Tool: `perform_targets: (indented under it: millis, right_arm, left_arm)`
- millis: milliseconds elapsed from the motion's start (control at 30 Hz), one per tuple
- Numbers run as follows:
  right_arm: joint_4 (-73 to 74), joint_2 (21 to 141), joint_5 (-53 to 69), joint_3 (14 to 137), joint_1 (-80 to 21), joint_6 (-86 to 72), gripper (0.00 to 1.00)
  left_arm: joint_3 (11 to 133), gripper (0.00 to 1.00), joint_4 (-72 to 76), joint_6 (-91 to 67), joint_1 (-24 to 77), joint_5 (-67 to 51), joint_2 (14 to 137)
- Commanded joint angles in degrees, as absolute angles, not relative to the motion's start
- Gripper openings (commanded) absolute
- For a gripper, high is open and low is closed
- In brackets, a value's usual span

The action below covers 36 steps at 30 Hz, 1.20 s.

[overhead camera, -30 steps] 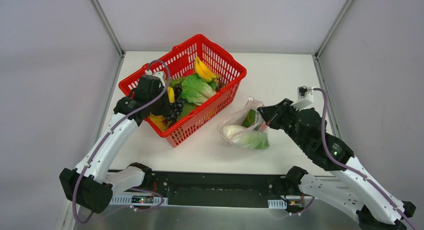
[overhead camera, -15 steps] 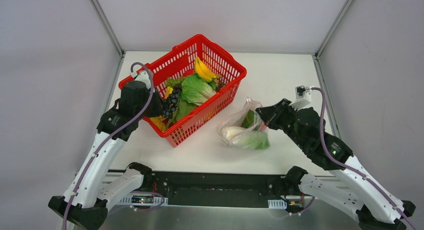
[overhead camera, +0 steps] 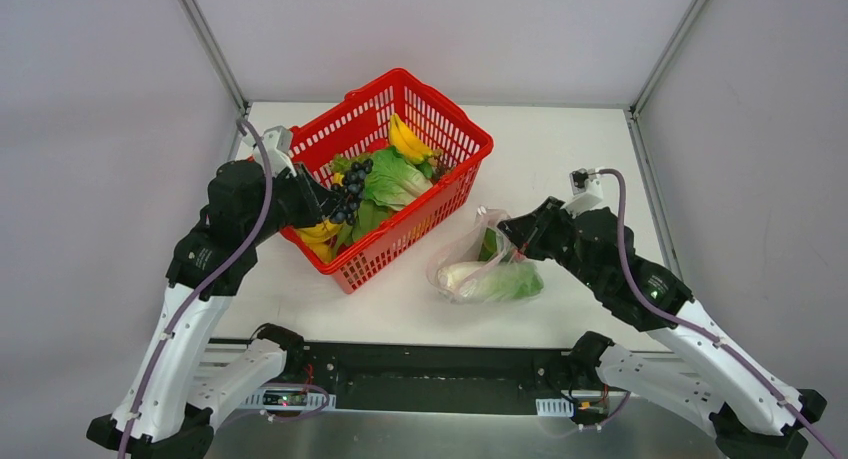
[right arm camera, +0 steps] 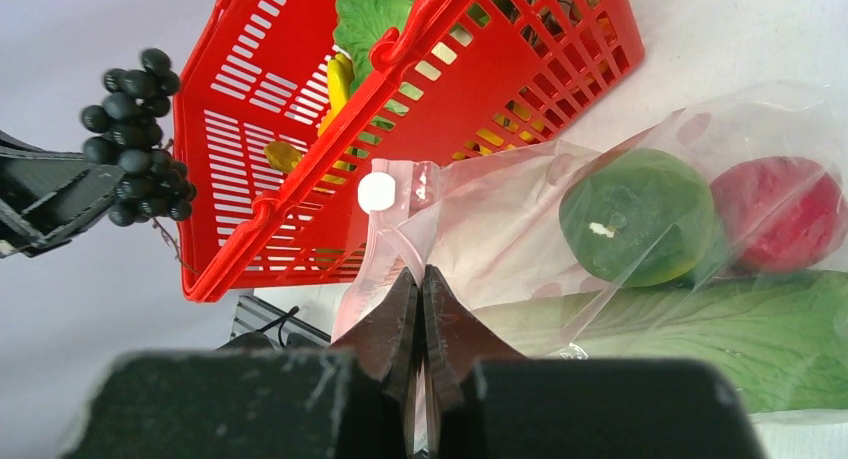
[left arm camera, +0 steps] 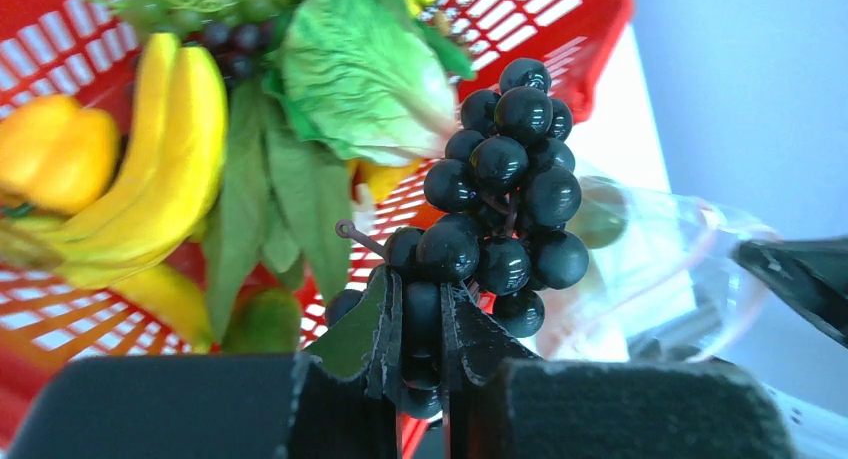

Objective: Place the food in the zip-top bag and seal the zipper
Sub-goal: Place the fake fruit in the zipper food storage bag.

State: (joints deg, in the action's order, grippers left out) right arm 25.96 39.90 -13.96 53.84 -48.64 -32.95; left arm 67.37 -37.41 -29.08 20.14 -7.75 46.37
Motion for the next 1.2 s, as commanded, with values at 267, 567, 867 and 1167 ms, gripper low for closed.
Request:
perform_targets:
  millis: [267,567,867,1167]
  right_arm:
    - [23.5,40.6,-12.4,55.8,-48.7,-31.3,0.03]
    - [22.6,41.7,-12.4,55.4,-48.7,-31.6,0.03]
    - [22.1,41.8,-11.2,55.2,-48.7,-31.5,0.03]
    - [21.4,41.9,-8.7,54.9,-48.7,-31.3,0.03]
  left_arm:
    - [74.7,0.0,-33.2,-30.4,34.0,-22.0,52.2]
    - [75.3,0.0,-37.7,-28.3,45.7,-19.6,58.0]
    - [73.8,0.0,-34.1,-32.8,53.2,-13.8,64.6]
    - [81.0,0.0,-36.6,-34.6,56.9,-8.9,73.5]
